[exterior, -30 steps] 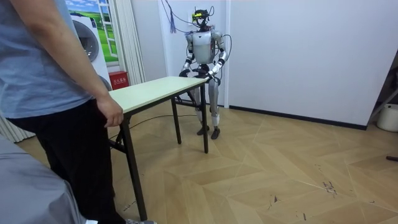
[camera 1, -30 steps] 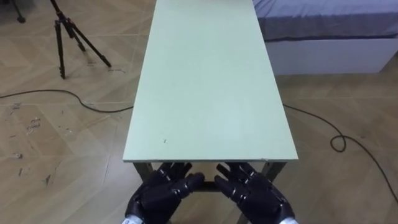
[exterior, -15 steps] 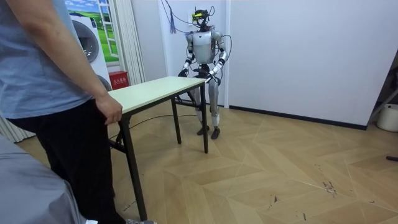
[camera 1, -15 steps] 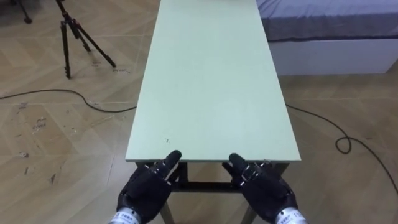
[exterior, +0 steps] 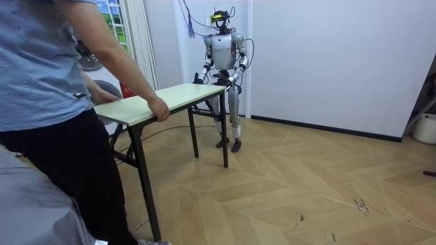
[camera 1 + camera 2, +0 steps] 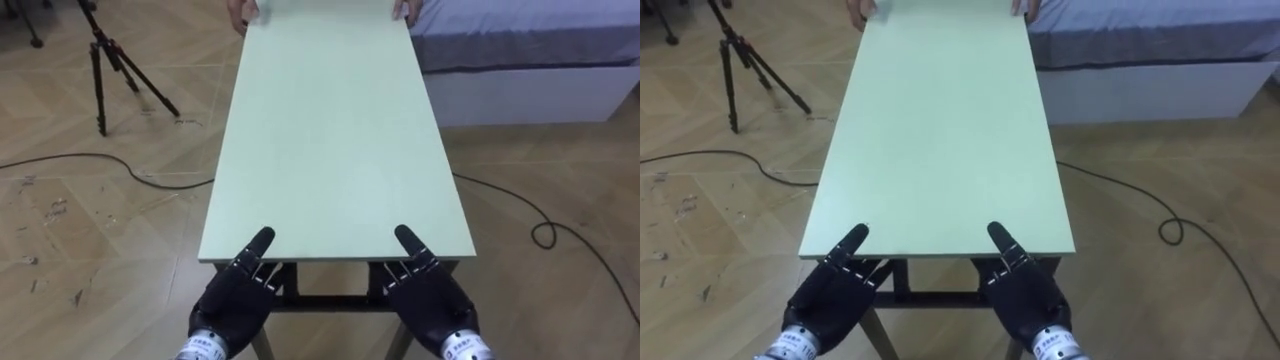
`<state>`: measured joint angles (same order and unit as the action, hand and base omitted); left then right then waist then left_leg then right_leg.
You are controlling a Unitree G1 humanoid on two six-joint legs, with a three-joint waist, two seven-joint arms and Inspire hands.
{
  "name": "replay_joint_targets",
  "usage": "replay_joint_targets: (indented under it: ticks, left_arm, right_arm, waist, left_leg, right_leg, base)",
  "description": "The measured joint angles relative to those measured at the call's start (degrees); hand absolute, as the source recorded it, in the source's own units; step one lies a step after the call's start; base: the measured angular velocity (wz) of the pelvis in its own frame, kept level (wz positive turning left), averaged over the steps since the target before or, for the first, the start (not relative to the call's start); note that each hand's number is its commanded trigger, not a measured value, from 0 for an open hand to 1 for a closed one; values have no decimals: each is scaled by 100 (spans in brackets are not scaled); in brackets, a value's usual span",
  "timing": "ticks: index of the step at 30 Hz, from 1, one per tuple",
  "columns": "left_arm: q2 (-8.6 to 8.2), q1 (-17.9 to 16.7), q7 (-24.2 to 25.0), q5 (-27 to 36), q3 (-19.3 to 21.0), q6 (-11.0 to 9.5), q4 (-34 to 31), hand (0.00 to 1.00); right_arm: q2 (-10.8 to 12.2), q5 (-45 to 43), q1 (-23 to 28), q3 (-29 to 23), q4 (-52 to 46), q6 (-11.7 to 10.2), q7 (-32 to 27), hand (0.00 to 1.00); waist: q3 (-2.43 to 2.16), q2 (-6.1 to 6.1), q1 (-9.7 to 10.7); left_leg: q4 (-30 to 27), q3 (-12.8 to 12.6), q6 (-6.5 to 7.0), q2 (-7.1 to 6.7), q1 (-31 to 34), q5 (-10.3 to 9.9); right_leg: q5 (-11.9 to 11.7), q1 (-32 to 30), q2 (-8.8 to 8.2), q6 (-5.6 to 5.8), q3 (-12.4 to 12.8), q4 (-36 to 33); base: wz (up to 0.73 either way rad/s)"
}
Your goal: Move table with human
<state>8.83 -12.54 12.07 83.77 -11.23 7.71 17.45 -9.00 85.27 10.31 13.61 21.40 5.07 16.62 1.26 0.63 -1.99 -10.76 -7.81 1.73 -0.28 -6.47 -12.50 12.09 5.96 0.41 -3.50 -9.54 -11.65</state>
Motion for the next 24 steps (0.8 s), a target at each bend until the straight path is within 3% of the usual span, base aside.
replay_joint_targets:
  ticks: [5,12,16,19,20,21,22,23,24]
  left_arm:
    - [-114,6,-12,6,106,90,67,0]
    - [-174,41,-102,234,135,102,66,0]
    - [-198,77,-214,253,145,106,66,0]
    - [-342,117,-314,326,234,110,67,0]
    - [-349,144,-369,330,245,110,67,9]
    - [-349,167,-418,330,246,110,67,33]
    - [-350,171,-428,330,246,110,66,67]
    - [-353,178,-440,330,246,110,65,100]
    - [-353,181,-446,330,246,109,64,100]
  right_arm:
    - [57,165,1,-137,2,-8,-36,0]
    - [91,468,0,-140,6,-12,-53,0]
    - [139,493,0,-188,11,-9,-107,0]
    - [321,492,-5,-365,12,4,-131,0]
    - [345,493,-25,-373,11,-3,-146,0]
    - [343,493,-32,-375,6,-3,-146,0]
    - [342,493,-35,-375,6,-3,-147,38]
    - [341,493,-38,-377,6,-5,-149,100]
    - [342,493,-40,-377,6,-6,-149,100]
  waist:
    - [-31,60,4]
    - [-33,62,23]
    - [-24,74,30]
    - [9,114,30]
    - [22,128,37]
    - [22,130,45]
    - [22,129,47]
    - [22,130,52]
    - [21,131,55]
  left_leg:
    - [-6,1,-1,-5,-8,1]
    - [-3,9,-1,-1,-27,1]
    - [2,11,-1,-1,-72,0]
    - [2,10,0,-1,-84,0]
    - [1,10,0,0,-79,0]
    - [-7,10,0,-1,-69,0]
    - [-12,10,0,-1,-64,0]
    - [-30,10,0,-2,-43,0]
    - [-49,12,0,-2,-23,0]
  right_leg:
    - [1,9,1,0,-1,52]
    - [0,68,9,0,0,82]
    - [-3,114,9,-2,3,73]
    - [-4,101,8,-3,10,32]
    - [-3,90,8,-3,12,15]
    - [-2,83,7,-3,12,14]
    - [0,80,7,-3,12,18]
    - [1,59,7,-3,10,47]
    - [0,45,6,-3,9,83]
  base:
    - [0]
    - [0]
    - [0]
    - [0]
    - [0]
    - [0]
    - [0]
    - [0]
    - [0]
